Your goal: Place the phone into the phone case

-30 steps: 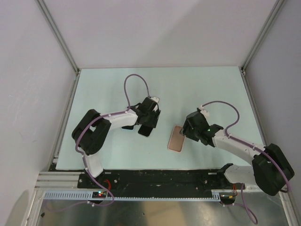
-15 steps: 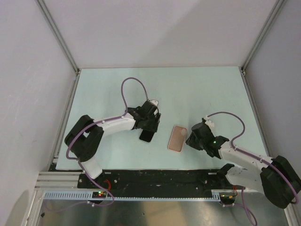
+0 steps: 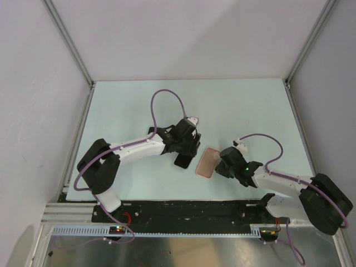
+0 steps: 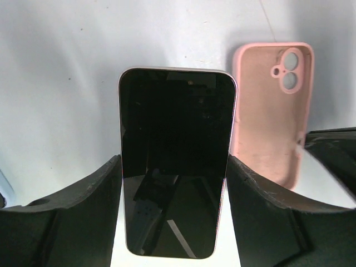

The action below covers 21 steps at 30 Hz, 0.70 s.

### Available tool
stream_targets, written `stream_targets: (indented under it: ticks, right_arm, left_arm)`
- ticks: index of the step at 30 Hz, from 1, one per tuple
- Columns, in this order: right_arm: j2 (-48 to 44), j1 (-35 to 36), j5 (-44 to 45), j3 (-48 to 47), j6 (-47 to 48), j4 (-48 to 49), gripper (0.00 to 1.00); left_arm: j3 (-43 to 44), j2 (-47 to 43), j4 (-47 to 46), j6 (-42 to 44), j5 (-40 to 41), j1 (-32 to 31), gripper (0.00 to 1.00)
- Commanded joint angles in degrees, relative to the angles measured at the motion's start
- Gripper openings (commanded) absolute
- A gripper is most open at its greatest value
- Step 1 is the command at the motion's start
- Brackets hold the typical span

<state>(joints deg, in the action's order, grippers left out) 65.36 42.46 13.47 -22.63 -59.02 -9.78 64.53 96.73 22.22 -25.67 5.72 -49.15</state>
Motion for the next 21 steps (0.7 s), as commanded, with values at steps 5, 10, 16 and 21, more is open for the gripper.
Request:
stream_targets:
  ticks: [5, 10, 16, 21]
  right_arm:
    - [8.7, 4.7, -1.5, -5.1, -3.1, 6.7, 0.18]
    - [7.9, 4.8, -1.8, -5.7, -2.8, 6.0, 0.19]
    - [-1.5, -3.0, -0.4, -5.7, 1.7, -2.4, 0.2]
    - [-4.6, -14.3, -4.9, -6.3, 6.8, -2.0, 0.22]
  left_arm:
    - [3.0, -2.1, 1.1, -0.2, -0.6, -1.1, 0.16]
    - [4.1, -1.5, 2.3, 3.3, -1.2, -2.2, 0.16]
    - [8.6, 2.4, 6.3, 9.9, -1.3, -5.3, 0.16]
    - [12.8, 6.9, 9.0, 12.3, -0.6, -7.0, 0.16]
